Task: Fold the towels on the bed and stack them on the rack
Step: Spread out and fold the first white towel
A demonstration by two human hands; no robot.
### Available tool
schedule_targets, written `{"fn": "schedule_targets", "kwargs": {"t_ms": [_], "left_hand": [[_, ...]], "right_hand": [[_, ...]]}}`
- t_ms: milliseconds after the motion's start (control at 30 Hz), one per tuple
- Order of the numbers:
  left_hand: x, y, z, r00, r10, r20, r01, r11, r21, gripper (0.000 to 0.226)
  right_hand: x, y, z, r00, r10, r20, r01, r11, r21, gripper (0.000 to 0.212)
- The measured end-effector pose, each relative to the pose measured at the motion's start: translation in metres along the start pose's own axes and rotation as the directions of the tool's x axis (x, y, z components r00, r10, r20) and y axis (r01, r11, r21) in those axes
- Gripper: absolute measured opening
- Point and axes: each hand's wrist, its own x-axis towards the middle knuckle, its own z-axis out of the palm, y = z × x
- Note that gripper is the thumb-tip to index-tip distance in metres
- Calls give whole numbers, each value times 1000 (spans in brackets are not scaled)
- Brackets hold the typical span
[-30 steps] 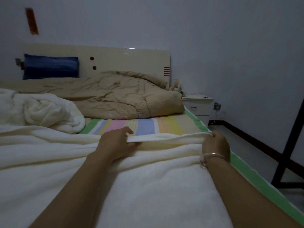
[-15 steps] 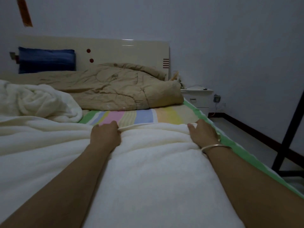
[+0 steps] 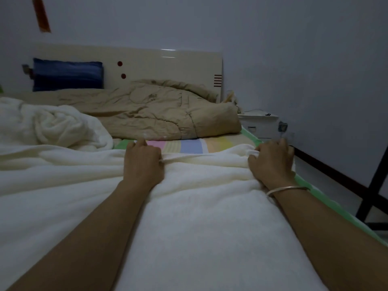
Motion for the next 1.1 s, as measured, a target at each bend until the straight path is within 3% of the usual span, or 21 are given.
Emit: {"fn": "schedule_targets", "kwargs": {"t_ms": [67, 167, 233, 300, 433, 567, 633, 767, 967, 1033, 1100], "left_hand": [[-4, 3, -7, 984, -31, -174, 29, 999, -13, 3], [2, 11, -23, 966, -212, -147, 209, 977, -35, 9], [21, 12, -35, 946, -321, -46, 310, 937, -163, 15], [54, 7, -39, 923, -373, 97, 385, 885, -263, 18], [82, 12, -30, 883, -421, 206, 454, 878, -150, 18], [74, 34, 5, 914, -372, 165, 386, 920, -66, 20], [70, 32, 27, 935, -325, 142, 335, 941, -55, 20], [55, 1, 78, 980, -60, 188, 84, 989, -123, 19], [61, 1, 98, 955, -60, 290, 115, 978, -174, 28], [54, 1, 94, 956, -69, 287, 140, 961, -237, 32], [42, 2, 86, 961, -58, 272, 152, 928, -340, 34]], "right_hand": [[0, -3, 1, 996, -53, -72, 43, 991, -129, 29], [12, -5, -7, 997, -67, -25, 59, 971, -230, 32], [41, 4, -9, 988, 87, 126, -83, 996, -38, 34], [70, 14, -12, 915, 180, 361, -297, 906, 300, 35], [89, 25, 1, 840, 141, 523, -410, 796, 445, 20], [92, 26, 23, 842, 295, 450, -480, 792, 377, 56], [84, 26, 38, 882, 301, 364, -446, 784, 432, 50], [60, 31, 79, 942, 115, 316, -253, 861, 441, 32], [73, 24, 100, 947, 40, 317, -101, 979, 178, 41], [68, 26, 100, 936, 127, 328, -186, 970, 156, 50], [60, 27, 88, 875, 198, 441, -337, 904, 263, 70]]}}
